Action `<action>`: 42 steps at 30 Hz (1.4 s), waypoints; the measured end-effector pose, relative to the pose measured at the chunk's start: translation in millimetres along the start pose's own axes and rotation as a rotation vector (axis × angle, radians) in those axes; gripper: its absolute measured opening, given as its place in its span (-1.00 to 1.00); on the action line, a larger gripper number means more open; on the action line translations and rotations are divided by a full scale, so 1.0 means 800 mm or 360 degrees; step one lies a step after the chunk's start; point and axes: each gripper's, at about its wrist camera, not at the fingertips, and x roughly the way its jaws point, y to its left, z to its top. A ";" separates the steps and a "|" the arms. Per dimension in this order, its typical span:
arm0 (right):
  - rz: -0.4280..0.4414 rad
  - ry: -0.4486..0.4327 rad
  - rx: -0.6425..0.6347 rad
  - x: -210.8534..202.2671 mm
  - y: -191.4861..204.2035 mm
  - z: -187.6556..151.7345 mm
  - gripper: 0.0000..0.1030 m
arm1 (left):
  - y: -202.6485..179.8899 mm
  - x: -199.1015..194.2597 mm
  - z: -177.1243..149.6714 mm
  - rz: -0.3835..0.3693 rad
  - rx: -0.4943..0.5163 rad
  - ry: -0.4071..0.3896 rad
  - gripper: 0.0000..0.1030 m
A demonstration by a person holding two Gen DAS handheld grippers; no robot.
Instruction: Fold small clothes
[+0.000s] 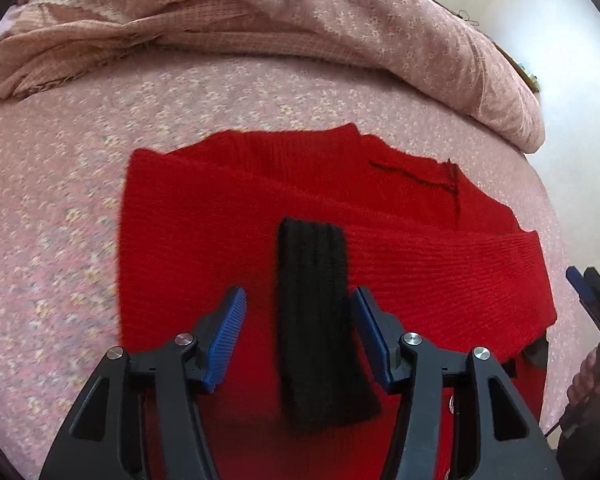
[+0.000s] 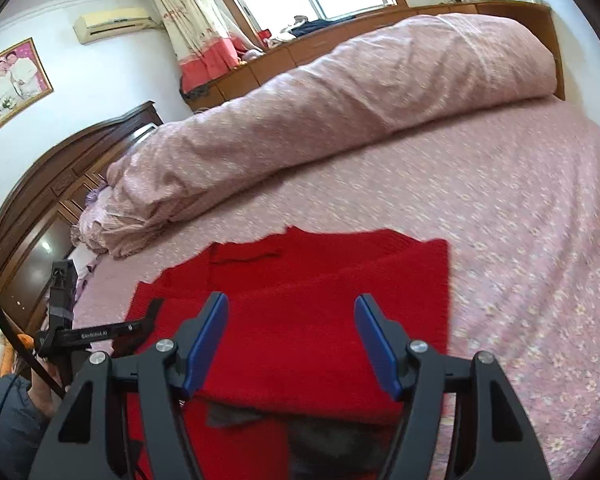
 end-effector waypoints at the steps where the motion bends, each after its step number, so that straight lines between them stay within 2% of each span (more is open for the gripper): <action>1: -0.0018 0.0006 -0.0012 0.000 -0.006 0.000 0.35 | -0.006 0.000 0.002 0.0001 0.0023 -0.0026 -0.05; 4: -0.0073 0.0034 -0.0046 0.009 -0.011 0.001 0.34 | -0.014 0.003 0.006 -0.0039 0.0059 -0.0056 -0.05; 6: -0.0113 0.0065 -0.0075 0.021 -0.015 0.002 0.34 | -0.015 0.009 0.007 -0.0013 0.0073 -0.0074 -0.07; 7: -0.0133 0.0084 -0.0085 0.027 -0.015 0.002 0.34 | -0.016 0.008 0.005 0.0022 0.0073 -0.0127 -0.32; 8: -0.0148 0.0107 -0.0094 0.033 -0.015 0.001 0.33 | -0.017 0.006 0.004 0.0064 0.0077 -0.0169 -0.71; 9: -0.0164 0.0160 -0.0111 0.044 -0.015 -0.001 0.28 | -0.018 0.006 0.006 0.0083 0.0085 -0.0191 -0.83; 10: -0.0171 0.0197 -0.0127 0.049 -0.013 -0.004 0.03 | -0.018 0.000 0.007 0.0069 0.0097 -0.0231 -0.87; 11: -0.0178 0.0234 -0.0154 0.057 -0.010 -0.007 -0.32 | -0.018 -0.004 0.008 0.0047 0.0094 -0.0259 -0.90; 13: -0.0222 0.0284 -0.0197 0.070 -0.008 -0.014 -0.61 | -0.015 -0.019 0.012 0.0013 0.0073 -0.0332 -0.92; 18: -0.0228 0.0294 -0.0180 0.075 -0.013 -0.017 -0.76 | -0.016 -0.037 0.022 0.0020 0.0084 -0.0474 -0.92; 21: -0.0285 0.0261 -0.0175 0.072 -0.017 -0.015 -0.77 | -0.018 -0.027 0.024 0.0053 0.0105 -0.0471 -0.90; 25: -0.0292 0.0257 -0.0209 0.068 -0.020 -0.018 -0.77 | -0.023 -0.005 0.015 0.0211 0.0198 -0.0322 -0.83; 28: -0.0281 0.0238 -0.0195 0.061 -0.023 -0.018 -0.77 | -0.016 -0.004 0.007 0.0257 0.0185 -0.0248 -0.77; 31: -0.0278 0.0200 -0.0173 0.047 -0.023 -0.019 -0.76 | -0.010 -0.023 0.001 0.0260 0.0147 -0.0221 -0.75; 34: -0.0273 0.0096 -0.0139 0.021 -0.019 -0.021 -0.70 | -0.008 -0.063 -0.013 0.0254 0.0170 -0.0279 -0.74; 36: -0.0224 -0.0005 -0.0132 0.002 -0.015 -0.024 -0.51 | -0.009 -0.086 -0.027 0.0248 0.0207 -0.0321 -0.66; 38: -0.0192 -0.0109 -0.0136 -0.020 -0.011 -0.030 -0.14 | -0.006 -0.112 -0.046 0.0235 0.0230 -0.0363 -0.54; 39: -0.0188 -0.0160 -0.0133 -0.034 -0.011 -0.037 -0.10 | -0.004 -0.123 -0.057 0.0232 0.0238 -0.0371 -0.51; 40: -0.0189 -0.0153 -0.0124 -0.042 -0.011 -0.042 -0.09 | 0.000 -0.131 -0.068 0.0233 0.0242 -0.0373 -0.49; 42: -0.0153 -0.0036 -0.0068 -0.049 -0.016 -0.050 -0.09 | 0.008 -0.139 -0.084 0.0247 0.0226 -0.0363 -0.49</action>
